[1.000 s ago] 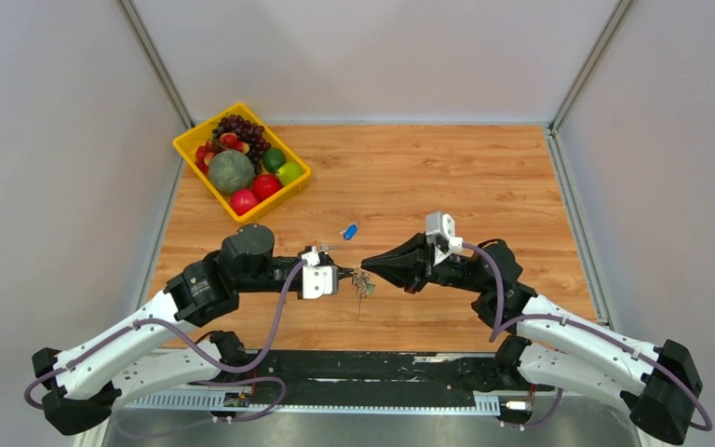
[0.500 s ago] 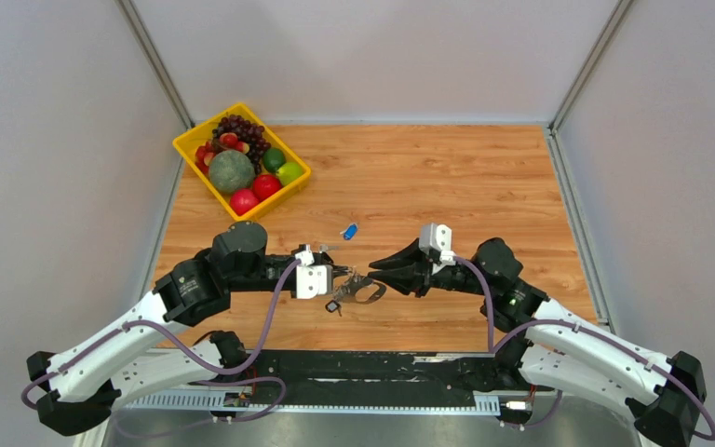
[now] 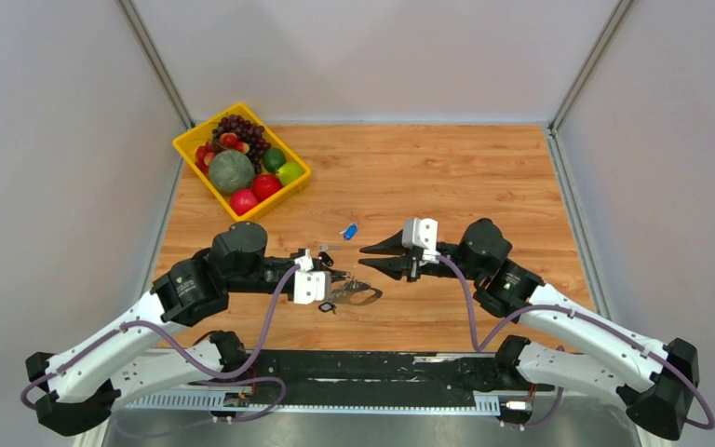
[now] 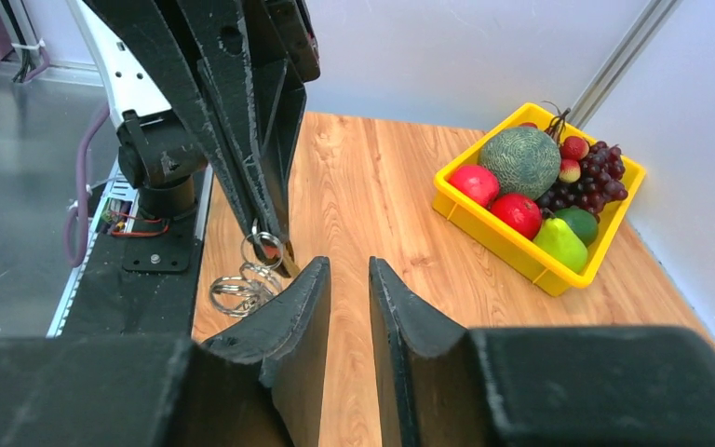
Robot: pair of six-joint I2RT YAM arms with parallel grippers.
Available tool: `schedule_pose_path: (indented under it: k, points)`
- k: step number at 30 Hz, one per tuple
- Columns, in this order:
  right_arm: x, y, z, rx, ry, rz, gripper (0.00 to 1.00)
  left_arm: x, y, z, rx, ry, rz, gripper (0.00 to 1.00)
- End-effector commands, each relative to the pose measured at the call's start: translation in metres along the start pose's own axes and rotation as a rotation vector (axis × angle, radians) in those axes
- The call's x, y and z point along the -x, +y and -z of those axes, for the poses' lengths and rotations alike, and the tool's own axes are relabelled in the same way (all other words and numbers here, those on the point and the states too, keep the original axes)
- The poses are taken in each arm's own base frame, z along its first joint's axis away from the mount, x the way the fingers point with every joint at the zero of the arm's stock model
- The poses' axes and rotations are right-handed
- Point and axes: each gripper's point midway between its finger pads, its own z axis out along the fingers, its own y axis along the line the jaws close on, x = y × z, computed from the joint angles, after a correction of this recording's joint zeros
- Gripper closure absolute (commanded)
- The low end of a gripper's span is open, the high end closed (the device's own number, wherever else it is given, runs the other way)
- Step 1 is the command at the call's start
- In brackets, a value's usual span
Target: Remove the keys from the keyring
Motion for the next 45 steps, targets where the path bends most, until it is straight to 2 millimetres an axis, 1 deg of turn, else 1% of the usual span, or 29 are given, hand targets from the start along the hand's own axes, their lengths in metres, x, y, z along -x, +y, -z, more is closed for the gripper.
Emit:
schedule_pose_path:
  k: [1, 2, 7, 11, 19, 22, 26, 38, 40, 45]
  points:
    - [0.017, 0.0, -0.011, 0.056, -0.024, 0.049, 0.73, 0.023, 0.007, 0.007, 0.012, -0.063, -0.055, 1.0]
    - [0.018, 0.001, -0.013, 0.069, -0.022, 0.04, 0.73, 0.023, 0.008, 0.007, 0.015, -0.061, -0.057, 1.0]
    - [0.005, 0.013, -0.018, 0.122, 0.005, 0.006, 0.74, 0.024, 0.016, 0.01, 0.056, -0.051, -0.063, 1.0]
    - [-0.001, 0.02, -0.016, 0.129, 0.017, -0.013, 0.74, 0.026, 0.023, 0.011, 0.092, -0.053, -0.063, 1.0]
    - [-0.011, 0.033, -0.014, 0.128, 0.035, -0.039, 0.74, 0.032, 0.028, 0.01, 0.111, -0.07, -0.059, 1.0]
    - [-0.014, 0.032, -0.015, 0.115, 0.044, -0.038, 0.74, 0.034, 0.028, 0.011, 0.106, -0.08, -0.058, 1.0]
    - [-0.017, 0.025, -0.016, 0.081, 0.056, -0.029, 0.75, 0.039, 0.027, 0.013, 0.102, -0.096, -0.059, 1.0]
    - [0.014, 0.009, -0.005, -0.004, 0.007, 0.063, 0.73, 0.037, 0.021, 0.011, 0.076, -0.096, -0.056, 1.0]
    - [0.015, 0.006, -0.005, -0.013, 0.008, 0.071, 0.73, 0.037, 0.02, 0.011, 0.071, -0.097, -0.057, 1.0]
    - [0.006, 0.003, -0.013, -0.008, 0.039, 0.076, 0.73, 0.041, 0.019, 0.012, 0.062, -0.112, -0.061, 1.0]
